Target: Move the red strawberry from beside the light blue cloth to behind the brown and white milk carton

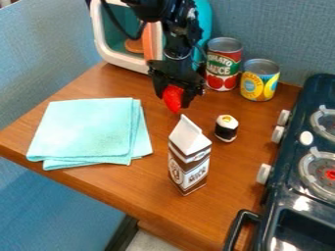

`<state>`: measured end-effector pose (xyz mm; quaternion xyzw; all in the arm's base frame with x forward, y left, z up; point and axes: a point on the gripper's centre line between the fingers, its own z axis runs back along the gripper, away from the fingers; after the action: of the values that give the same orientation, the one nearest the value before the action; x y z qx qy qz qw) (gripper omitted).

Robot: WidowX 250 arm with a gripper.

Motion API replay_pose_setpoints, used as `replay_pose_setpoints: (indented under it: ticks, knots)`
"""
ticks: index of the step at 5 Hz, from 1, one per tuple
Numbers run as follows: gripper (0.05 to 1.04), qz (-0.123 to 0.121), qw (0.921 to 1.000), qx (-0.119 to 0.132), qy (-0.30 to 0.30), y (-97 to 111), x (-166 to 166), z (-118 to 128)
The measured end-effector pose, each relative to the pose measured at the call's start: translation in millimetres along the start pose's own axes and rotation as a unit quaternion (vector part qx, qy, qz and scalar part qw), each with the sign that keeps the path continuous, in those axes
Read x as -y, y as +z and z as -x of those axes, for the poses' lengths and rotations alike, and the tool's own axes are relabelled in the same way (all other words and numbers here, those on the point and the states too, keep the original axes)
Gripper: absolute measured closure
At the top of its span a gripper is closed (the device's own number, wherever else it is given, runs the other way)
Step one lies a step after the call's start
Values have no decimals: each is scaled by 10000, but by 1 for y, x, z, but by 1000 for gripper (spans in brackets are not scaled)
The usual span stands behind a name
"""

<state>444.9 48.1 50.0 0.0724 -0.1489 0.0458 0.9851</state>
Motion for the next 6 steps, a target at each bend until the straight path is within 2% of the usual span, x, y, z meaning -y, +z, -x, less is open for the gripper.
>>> replay_pose_setpoints:
  ticks: [1, 2, 3, 4, 5, 6]
  knots:
    - [252, -35, 9997, -234, 103, -18, 2, -3]
    - [253, -56, 9994, -279, 203, -20, 2, -8]
    - [214, -70, 9987, -411, 299, -20, 2, -9]
    - [68, -57, 9976, -504, 478, -24, 3, -3]
    - [73, -98, 9969, -432, 656, -23, 2, 2]
    - [77, -30, 9970, -314, 708, -24, 3, -1]
